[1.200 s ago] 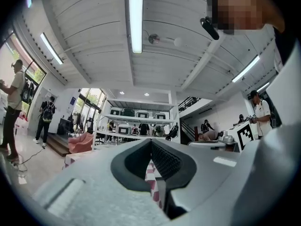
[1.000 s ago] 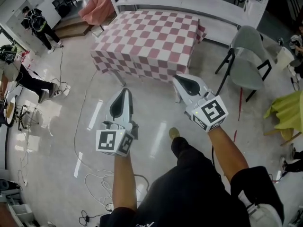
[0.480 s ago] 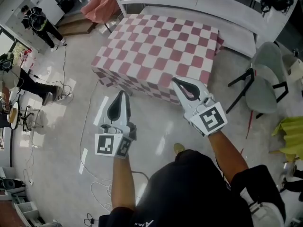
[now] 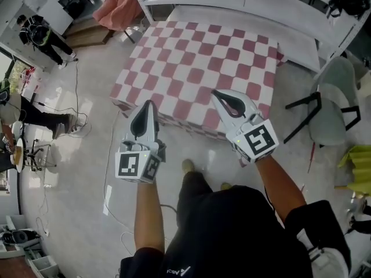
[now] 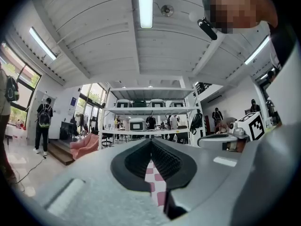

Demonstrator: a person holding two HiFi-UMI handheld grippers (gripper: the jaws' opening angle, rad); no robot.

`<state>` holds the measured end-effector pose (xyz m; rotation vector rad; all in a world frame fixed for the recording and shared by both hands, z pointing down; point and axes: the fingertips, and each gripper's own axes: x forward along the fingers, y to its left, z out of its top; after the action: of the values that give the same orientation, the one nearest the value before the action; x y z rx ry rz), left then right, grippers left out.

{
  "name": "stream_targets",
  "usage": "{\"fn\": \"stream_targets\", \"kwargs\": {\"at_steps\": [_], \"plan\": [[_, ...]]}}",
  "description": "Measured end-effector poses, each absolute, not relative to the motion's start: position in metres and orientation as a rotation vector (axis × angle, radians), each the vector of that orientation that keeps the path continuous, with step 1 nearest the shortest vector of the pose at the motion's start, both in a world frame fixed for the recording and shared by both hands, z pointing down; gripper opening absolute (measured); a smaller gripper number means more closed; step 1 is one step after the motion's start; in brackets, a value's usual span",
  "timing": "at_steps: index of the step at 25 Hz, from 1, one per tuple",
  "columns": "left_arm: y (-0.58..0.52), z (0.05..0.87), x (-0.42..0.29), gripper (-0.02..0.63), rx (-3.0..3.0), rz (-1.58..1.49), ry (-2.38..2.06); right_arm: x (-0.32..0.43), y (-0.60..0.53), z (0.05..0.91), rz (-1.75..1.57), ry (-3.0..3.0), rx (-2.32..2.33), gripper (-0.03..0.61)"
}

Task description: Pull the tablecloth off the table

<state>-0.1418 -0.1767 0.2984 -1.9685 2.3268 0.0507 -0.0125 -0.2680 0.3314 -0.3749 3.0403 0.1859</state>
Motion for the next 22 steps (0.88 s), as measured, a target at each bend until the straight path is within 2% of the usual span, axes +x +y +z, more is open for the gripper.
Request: {"fn": "stream_targets", "kwargs": {"at_steps": [12,19,20,21,22], "plan": [[-0.309,0.347,-0.305,0.011,-2.338,0.017,2.123,-0.149,-0.355,0.371,0.132,3.089,-0.886,0.0],[-0.373,0.389,-0.371,0.015,-2.576,-0.148,2.076,-0.188,-0.401,0.411,-0.104,3.083,-1.28,0.002],[-0.381,0.399,-0.378,0.038,-2.607,-0.181,2.077,-0.192,-0.406,0.421,-0.154,3.087,-1.319,0.01],[-0.39,0.409,-0.385,0.094,-2.635,-0.219,2.082,-0.195,-0.412,0.43,-0.203,3.093,-1.354,0.109],[-0.398,0.42,-0.391,0.114,-2.66,-0.262,2.09,-0.197,-0.418,0.44,-0.243,3.099,-1.389,0.12]]}}
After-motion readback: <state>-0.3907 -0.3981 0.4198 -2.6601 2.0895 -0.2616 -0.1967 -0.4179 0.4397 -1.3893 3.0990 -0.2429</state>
